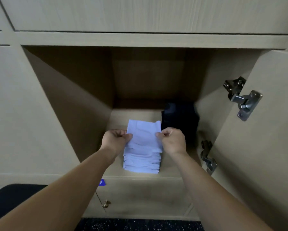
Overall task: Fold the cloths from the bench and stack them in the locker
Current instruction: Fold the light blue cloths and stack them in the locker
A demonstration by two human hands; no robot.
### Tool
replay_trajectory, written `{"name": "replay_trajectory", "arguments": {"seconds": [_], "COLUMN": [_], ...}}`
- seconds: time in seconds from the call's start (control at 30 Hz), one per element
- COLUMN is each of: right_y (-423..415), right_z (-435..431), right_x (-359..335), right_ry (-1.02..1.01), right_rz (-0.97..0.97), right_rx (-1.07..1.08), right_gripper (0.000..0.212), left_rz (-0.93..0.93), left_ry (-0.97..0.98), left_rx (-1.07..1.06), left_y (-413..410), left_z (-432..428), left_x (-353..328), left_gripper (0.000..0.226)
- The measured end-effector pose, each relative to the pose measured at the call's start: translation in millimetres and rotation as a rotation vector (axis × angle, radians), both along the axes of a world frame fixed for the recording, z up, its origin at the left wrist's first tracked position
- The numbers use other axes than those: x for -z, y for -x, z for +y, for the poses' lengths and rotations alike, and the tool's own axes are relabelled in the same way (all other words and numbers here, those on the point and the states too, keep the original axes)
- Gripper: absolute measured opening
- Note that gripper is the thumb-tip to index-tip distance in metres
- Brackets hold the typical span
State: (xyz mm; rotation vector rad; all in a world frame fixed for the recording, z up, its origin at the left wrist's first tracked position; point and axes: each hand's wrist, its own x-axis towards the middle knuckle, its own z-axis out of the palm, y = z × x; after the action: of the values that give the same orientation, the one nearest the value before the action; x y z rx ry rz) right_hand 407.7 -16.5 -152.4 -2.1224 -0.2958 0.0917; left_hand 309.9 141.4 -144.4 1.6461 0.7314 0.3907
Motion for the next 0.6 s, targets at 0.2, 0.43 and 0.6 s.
{"name": "replay_trajectory", "arguments": {"seconds": [0.2, 0.43, 0.6], "right_y": [-5, -2, 4], "right_z": [3, 1, 0], "right_x": [26, 40, 32], "right_ry": [-0.011, 0.023, 0.084], "right_rz": [0.022, 0.008, -0.165], "right_rx": [0.024, 0.054, 0.041], "right_gripper": [0.018, 0.011, 0.021], "left_rz": [0.015, 0.079, 0.05], "left_ry": [-0.015, -0.122, -0.341], "left_rx": [0.028, 0.009, 0.005], "left_y": [-2, -1, 1], "left_z": [2, 3, -4], "left_x": [19, 33, 22], "left_gripper": [0.007, 0.015, 0.029]}}
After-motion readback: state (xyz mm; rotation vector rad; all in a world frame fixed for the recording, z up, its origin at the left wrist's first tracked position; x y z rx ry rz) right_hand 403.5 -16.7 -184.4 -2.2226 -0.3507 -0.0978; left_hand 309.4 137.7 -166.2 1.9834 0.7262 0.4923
